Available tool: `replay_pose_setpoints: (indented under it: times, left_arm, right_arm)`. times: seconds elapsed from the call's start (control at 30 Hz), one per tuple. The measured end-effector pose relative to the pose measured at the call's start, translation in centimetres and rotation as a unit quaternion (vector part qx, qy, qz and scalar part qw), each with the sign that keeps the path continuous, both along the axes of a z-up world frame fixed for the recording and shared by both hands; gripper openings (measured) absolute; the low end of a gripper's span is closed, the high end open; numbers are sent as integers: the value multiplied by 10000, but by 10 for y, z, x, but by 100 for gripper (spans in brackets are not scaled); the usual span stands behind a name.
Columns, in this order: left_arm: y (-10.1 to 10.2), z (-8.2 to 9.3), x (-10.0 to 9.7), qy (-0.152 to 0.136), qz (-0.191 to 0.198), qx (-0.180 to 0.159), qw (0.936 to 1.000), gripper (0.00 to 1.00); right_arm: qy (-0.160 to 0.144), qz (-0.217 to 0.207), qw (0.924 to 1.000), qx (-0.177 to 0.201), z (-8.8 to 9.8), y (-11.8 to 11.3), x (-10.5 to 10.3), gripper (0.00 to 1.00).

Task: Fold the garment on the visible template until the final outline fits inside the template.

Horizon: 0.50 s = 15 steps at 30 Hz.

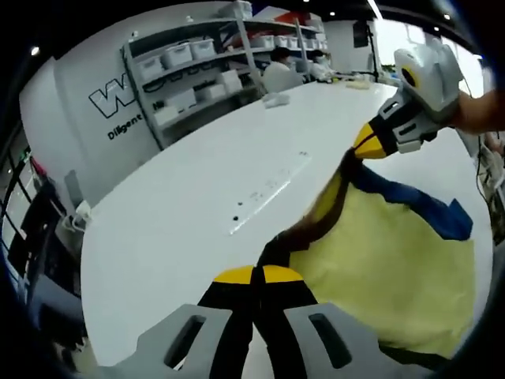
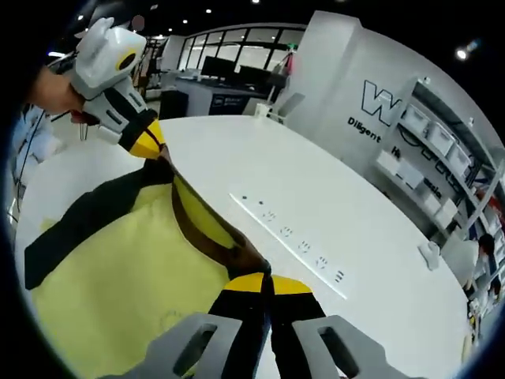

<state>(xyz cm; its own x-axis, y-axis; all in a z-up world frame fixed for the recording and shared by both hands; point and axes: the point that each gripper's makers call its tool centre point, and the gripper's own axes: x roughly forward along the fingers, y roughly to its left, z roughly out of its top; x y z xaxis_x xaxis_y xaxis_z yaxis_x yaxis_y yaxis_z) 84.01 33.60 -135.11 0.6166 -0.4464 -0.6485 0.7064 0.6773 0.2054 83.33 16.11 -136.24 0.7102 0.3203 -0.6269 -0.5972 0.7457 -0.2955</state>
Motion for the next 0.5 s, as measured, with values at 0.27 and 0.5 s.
replay_pose_setpoints:
  times: [0.27, 0.5]
  left_arm:
    - [0, -21, 4, 139, 93, 94, 9998, 3]
    - [2, -34, 2, 266, 170, 173, 9994, 3]
  right_arm:
    - [115, -126, 9998, -74, -24, -6, 0, 0]
    - [283, -369, 9989, 52, -38, -8, 1, 0]
